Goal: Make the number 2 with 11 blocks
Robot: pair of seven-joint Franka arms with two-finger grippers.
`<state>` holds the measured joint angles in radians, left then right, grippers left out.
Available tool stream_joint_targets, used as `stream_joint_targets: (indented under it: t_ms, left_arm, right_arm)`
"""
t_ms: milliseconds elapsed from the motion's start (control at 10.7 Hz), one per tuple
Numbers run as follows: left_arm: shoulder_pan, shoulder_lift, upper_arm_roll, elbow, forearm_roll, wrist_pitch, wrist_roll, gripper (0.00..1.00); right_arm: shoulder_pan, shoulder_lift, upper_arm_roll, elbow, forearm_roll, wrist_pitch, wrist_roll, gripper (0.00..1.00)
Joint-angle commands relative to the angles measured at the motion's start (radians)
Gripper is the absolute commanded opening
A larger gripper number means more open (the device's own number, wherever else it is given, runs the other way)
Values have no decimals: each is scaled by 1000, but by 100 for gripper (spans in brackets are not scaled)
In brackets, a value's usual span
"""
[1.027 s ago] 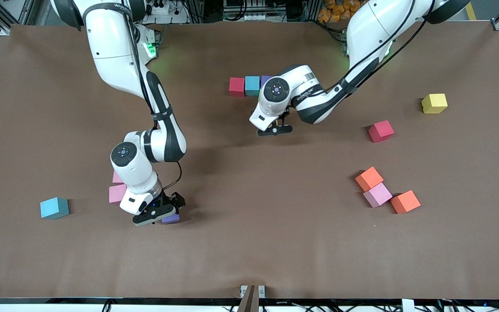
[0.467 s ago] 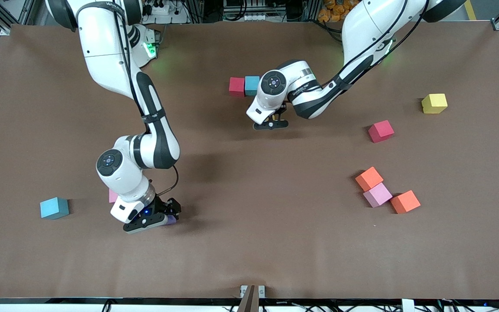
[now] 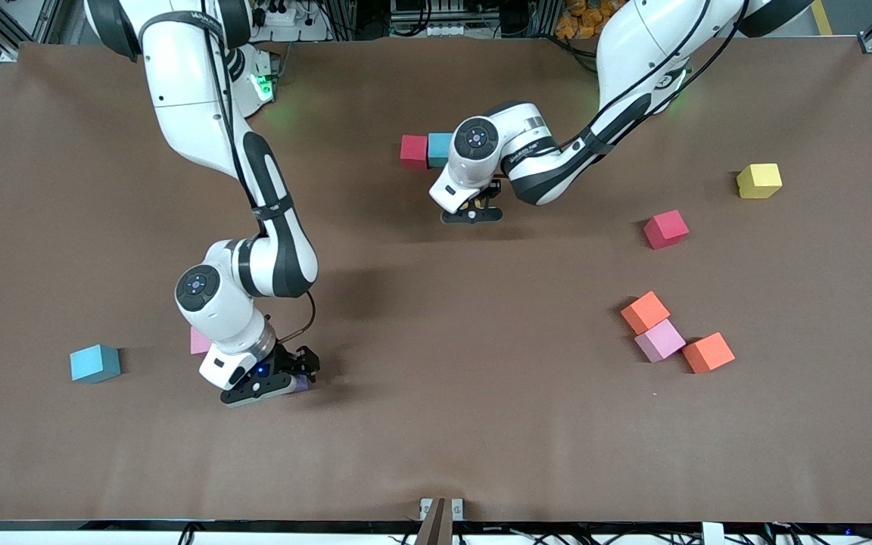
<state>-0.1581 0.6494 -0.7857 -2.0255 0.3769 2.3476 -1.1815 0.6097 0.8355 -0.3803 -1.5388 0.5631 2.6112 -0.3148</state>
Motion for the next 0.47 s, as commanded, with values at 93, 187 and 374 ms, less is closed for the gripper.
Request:
stream_joint_targets:
  t_ms: [93,187,374]
  left_arm:
    - [2,-22,-13,-41,33,9,-21,21]
    - [2,-22,-15,-41,33,9,-21,21]
    - [2,-22,-17,-45,33,9,-21,22]
  right_arm:
    - [-10,7,9,-29,17,58,-10,100]
    - [-10,7,11,-38,17,69,-12,100]
    - [-14,7,11,-41,17,69,-35,100]
